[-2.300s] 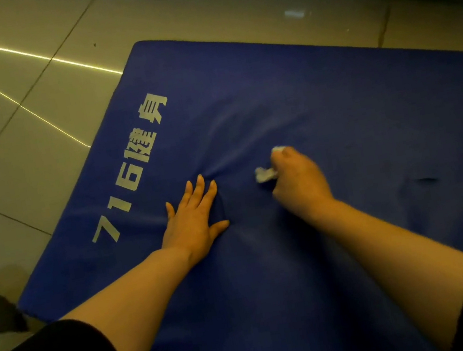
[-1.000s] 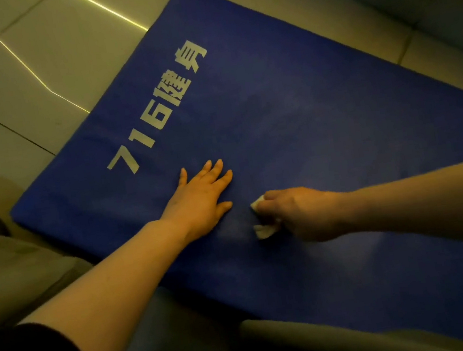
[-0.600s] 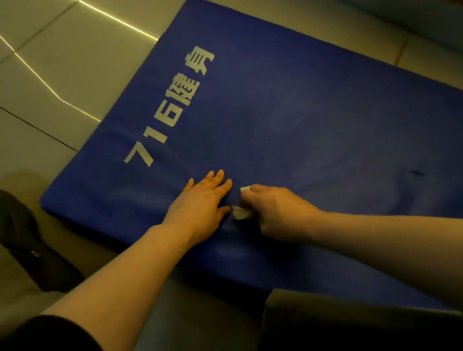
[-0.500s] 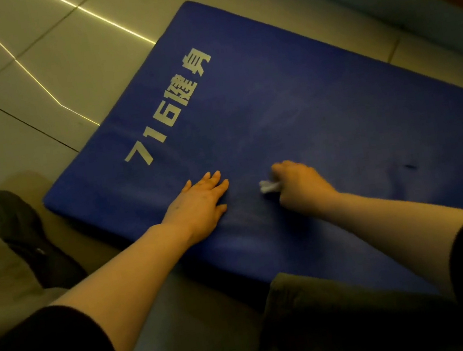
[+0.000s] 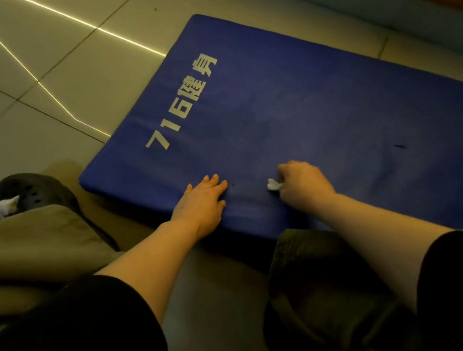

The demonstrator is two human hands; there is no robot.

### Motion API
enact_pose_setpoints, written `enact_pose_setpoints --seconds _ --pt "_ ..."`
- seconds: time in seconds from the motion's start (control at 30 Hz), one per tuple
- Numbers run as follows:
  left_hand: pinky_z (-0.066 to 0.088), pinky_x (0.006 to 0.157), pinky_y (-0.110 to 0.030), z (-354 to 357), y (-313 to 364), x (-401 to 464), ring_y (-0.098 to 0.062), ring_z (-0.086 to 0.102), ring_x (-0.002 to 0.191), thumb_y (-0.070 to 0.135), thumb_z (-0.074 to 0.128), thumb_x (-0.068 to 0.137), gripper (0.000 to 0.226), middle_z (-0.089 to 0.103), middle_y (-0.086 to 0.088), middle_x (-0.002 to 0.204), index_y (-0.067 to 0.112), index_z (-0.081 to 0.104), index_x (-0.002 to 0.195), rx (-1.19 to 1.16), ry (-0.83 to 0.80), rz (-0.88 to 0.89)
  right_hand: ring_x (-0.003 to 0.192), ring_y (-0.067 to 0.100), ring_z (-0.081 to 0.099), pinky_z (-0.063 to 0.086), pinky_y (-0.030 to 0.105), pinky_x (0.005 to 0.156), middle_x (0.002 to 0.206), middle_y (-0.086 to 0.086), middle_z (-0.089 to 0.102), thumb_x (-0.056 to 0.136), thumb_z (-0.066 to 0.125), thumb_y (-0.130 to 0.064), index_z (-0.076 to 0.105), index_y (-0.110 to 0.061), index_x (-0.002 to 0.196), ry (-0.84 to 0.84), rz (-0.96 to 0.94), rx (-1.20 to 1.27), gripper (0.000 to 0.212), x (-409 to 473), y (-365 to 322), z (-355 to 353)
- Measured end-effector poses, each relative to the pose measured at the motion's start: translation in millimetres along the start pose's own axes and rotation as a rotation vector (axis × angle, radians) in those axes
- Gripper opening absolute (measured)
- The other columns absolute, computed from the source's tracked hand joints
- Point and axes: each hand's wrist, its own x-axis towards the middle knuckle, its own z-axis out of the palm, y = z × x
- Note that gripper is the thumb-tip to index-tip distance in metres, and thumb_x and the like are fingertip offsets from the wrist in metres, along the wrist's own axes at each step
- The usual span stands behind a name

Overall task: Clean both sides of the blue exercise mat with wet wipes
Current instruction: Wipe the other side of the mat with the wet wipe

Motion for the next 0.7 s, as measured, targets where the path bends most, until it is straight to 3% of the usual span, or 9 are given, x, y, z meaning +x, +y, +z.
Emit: enact_pose_setpoints --seconds 0.13,0.2,0.27,0.4,0.47,0.53,0.63,0.7 --pt "0.004 0.119 -0.043 16 -3 -11 -0.018 0.000 0.149 0.022 0.034 0.105 0.053 0.006 -0.001 0.162 0.022 0.014 0.154 -0.067 0.035 -0.049 0.094 0.028 0.054 0.039 0.032 0.072 0.104 0.007 0.053 0.087 0.057 -0.022 0.055 -0.013 0.096 -0.015 -0.229 0.114 0.013 -26 -62 35" --pt "0.003 0.119 -0.045 22 -5 -16 -0.017 -0.002 0.149 0.022 0.033 0.105 0.053 0.004 0.001 0.162 0.024 0.013 0.154 -0.062 0.054 -0.064 0.091 0.027 0.055 0.042 0.033 0.070 0.100 0.006 0.052 0.086 0.056 -0.016 0.052 -0.016 0.089 -0.007 -0.300 0.136 0.004 -38 -69 38" --pt "0.000 0.118 -0.047 24 -8 -20 -0.017 -0.004 0.149 0.019 0.031 0.106 0.052 0.004 0.003 0.162 0.026 0.013 0.154 -0.043 0.095 -0.064 0.090 0.029 0.055 0.041 0.032 0.070 0.095 0.009 0.056 0.086 0.057 -0.019 0.049 -0.016 0.078 0.000 -0.247 0.118 0.011 -37 -51 27" --pt "-0.002 0.119 -0.043 28 -20 -22 -0.017 -0.001 0.149 0.007 0.032 0.103 0.055 0.009 0.002 0.162 0.022 0.019 0.153 -0.124 0.228 -0.096 0.078 0.026 0.056 0.039 0.027 0.063 0.077 0.006 0.060 0.077 0.071 -0.040 0.059 -0.009 0.070 -0.008 -0.042 0.165 0.034 -33 -8 3" --pt "-0.001 0.119 -0.037 31 -28 -23 -0.018 0.001 0.149 0.000 0.037 0.099 0.059 0.010 -0.001 0.162 0.018 0.021 0.153 -0.182 0.270 -0.104 0.076 0.025 0.055 0.033 0.025 0.061 0.081 0.007 0.060 0.077 0.063 -0.045 0.060 -0.009 0.071 -0.016 -0.120 0.147 0.036 -35 -22 6" --pt "0.001 0.119 -0.032 34 -33 -25 -0.018 0.003 0.149 -0.005 0.038 0.097 0.061 0.012 -0.003 0.162 0.015 0.023 0.152 -0.240 0.298 -0.113 0.079 0.024 0.052 0.029 0.024 0.062 0.090 0.007 0.056 0.078 0.051 -0.037 0.061 -0.008 0.080 -0.035 -0.251 0.132 0.031 -36 -53 21" --pt "0.003 0.119 -0.027 36 -39 -30 -0.015 0.006 0.149 -0.008 0.038 0.096 0.061 0.016 -0.002 0.161 0.014 0.025 0.151 -0.317 0.328 -0.131 0.088 0.026 0.054 0.039 0.029 0.068 0.100 0.005 0.053 0.085 0.055 -0.013 0.062 -0.010 0.093 -0.025 -0.398 0.159 0.010 -29 -93 46" --pt "0.003 0.118 -0.025 35 -41 -31 -0.013 0.008 0.148 -0.007 0.038 0.096 0.060 0.019 -0.002 0.160 0.015 0.026 0.151 -0.314 0.337 -0.136 0.087 0.023 0.053 0.041 0.031 0.068 0.100 0.004 0.052 0.084 0.056 -0.006 0.061 -0.011 0.094 -0.037 -0.411 0.162 0.012 -25 -94 50"
